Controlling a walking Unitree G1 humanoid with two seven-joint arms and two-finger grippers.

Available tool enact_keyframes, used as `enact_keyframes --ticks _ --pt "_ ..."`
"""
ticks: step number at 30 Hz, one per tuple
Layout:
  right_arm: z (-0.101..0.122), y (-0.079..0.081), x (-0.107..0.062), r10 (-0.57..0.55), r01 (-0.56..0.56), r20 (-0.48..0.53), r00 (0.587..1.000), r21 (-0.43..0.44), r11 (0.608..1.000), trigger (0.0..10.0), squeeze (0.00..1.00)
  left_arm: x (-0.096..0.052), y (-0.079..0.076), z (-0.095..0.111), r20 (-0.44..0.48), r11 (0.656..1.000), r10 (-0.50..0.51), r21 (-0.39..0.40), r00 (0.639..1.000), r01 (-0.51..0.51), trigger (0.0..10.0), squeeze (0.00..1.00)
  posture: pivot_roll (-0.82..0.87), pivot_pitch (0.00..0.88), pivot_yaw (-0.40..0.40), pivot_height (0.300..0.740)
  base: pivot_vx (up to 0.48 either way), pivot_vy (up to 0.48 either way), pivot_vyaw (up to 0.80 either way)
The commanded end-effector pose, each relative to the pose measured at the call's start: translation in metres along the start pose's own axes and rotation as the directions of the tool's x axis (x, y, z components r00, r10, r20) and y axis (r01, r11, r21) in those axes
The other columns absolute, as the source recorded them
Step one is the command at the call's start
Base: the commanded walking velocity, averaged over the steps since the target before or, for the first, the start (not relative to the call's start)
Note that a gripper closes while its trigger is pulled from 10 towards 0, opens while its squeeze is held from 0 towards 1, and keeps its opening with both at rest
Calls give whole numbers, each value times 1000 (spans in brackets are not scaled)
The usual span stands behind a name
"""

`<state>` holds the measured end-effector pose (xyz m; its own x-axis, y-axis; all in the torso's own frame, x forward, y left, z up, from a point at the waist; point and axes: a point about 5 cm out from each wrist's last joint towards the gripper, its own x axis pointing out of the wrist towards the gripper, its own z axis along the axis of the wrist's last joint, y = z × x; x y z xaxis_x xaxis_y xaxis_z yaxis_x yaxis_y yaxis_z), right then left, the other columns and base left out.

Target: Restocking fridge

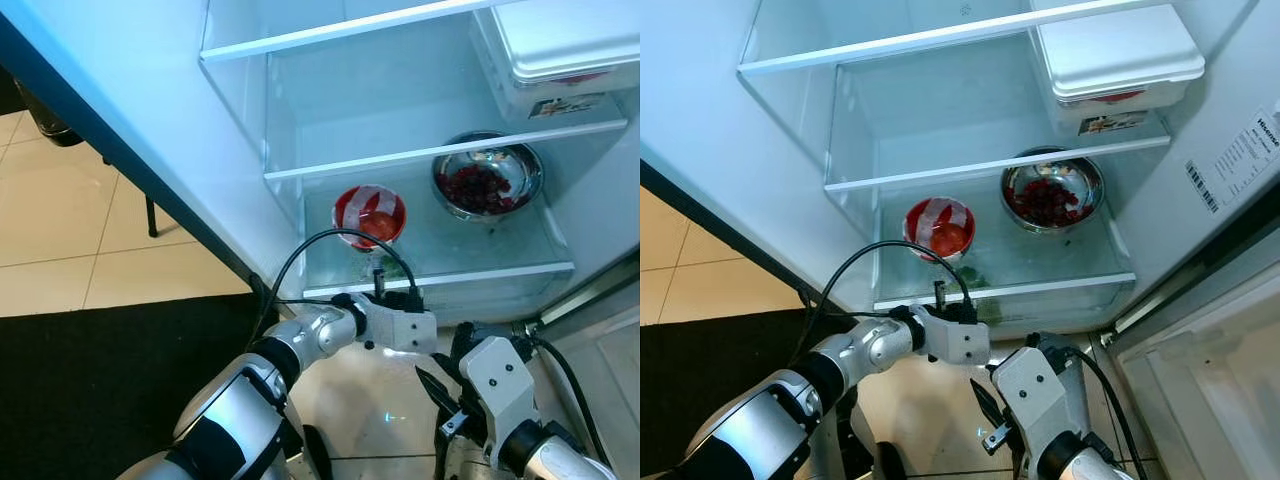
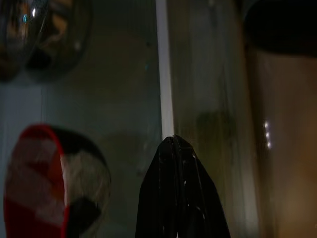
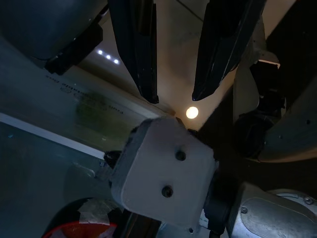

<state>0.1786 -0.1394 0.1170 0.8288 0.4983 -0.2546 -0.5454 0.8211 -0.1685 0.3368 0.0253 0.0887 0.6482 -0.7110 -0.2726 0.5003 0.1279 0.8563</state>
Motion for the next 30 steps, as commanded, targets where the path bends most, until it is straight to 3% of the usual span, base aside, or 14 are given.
enact_keyframes --ticks 1,9,15,23,27,30 --pt "-1 6 -2 18 -18 0 1000 32 999 10000 0 -4 -12 -6 -33 1000 -13 -25 999 13 10000 0 -198 412 171 304 0 0 0" --pt "1 7 -3 15 -16 6 1000 37 999 10000 0 2 -11 4 -7 1000 21 -4 1000 -21 10000 0 -207 418 172 304 0 0 0" --pt "5 10 -10 14 -15 13 1000 46 999 10000 0 8 -6 8 -25 992 35 120 999 -31 10000 0 -235 445 168 304 0 0 0" --pt "7 11 -13 10 -11 15 1000 58 998 10000 0 7 14 -2 -89 985 79 160 993 -64 10000 0 -238 458 168 304 0 0 0" --pt "9 12 -14 15 -16 19 1000 61 998 10000 0 -1 34 -18 -159 978 145 174 977 -117 10000 0 -246 464 164 304 0 0 0" --pt "10 12 -15 13 -14 19 1000 61 998 10000 0 -3 39 -23 -181 975 160 184 970 -127 10000 0 -247 465 164 304 0 0 0"
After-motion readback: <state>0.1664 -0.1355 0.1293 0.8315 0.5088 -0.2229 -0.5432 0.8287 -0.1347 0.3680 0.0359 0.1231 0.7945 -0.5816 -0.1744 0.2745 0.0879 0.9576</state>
